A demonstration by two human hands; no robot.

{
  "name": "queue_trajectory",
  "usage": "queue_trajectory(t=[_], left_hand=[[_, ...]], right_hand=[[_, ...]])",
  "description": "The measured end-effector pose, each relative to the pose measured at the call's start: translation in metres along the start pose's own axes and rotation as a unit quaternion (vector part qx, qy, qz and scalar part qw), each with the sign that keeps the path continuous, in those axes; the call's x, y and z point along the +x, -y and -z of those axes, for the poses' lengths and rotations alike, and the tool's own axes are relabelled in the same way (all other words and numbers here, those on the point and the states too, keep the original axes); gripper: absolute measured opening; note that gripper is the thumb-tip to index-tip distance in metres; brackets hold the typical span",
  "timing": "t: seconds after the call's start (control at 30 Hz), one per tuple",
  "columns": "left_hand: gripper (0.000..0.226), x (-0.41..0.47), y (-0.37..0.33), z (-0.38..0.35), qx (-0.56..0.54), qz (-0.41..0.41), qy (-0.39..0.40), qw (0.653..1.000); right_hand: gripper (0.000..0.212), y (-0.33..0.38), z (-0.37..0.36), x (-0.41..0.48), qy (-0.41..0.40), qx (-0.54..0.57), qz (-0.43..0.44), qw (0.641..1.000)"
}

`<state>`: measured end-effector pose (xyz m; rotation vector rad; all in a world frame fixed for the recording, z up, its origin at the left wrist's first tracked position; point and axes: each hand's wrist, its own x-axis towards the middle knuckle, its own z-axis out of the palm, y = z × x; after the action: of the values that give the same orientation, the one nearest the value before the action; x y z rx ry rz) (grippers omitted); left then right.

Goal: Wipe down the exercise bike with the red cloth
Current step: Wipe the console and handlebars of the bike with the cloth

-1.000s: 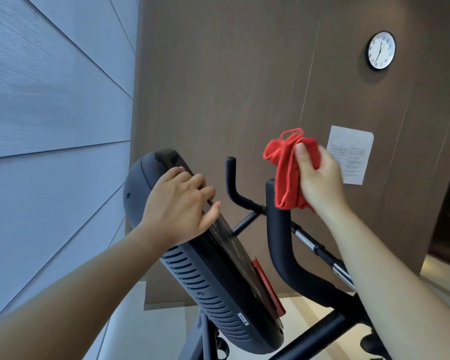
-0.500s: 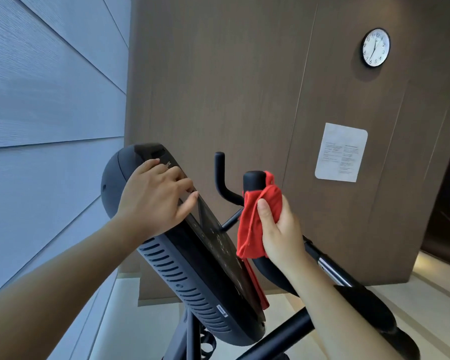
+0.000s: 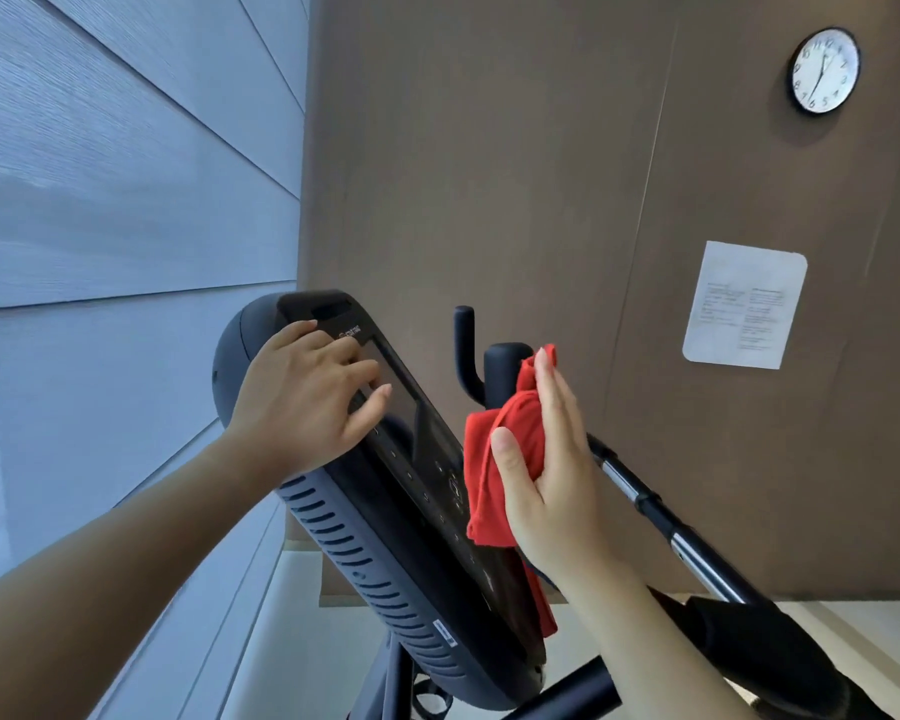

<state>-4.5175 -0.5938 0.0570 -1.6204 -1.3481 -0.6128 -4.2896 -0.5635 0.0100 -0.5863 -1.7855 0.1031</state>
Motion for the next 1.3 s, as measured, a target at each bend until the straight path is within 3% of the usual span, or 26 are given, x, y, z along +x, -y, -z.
queue_trajectory(t=[0.23,0.53,0.83,1.0,1.3], left_hand=[[0.053,0.0,-0.002,0.0,0.003,0.006,-0.005,1.0],[0.047,0.001,-0.005,0.003,0.01,0.004,-0.011,1.0],[0.045,0.002,-0.004,0.005,0.023,0.01,0.004,1.0],[0.044,0.002,-0.006,0.006,0.026,0.015,0.005,1.0],[0.047,0.002,-0.007,0.007,0.036,0.02,0.021,0.999]], right_hand=[[0.061,-0.003,-0.001,0.02,-0.015,0.002,-0.003,1.0],[0.064,-0.023,0.016,-0.007,0.091,0.041,-0.003,0.995],[0.066,-0.023,0.008,0.05,0.034,0.095,0.052,0.994],[0.077,-0.028,0.006,0.031,0.071,0.114,0.023,0.991],[0.09,-0.03,0.021,-0.008,0.173,0.029,0.016,0.984]])
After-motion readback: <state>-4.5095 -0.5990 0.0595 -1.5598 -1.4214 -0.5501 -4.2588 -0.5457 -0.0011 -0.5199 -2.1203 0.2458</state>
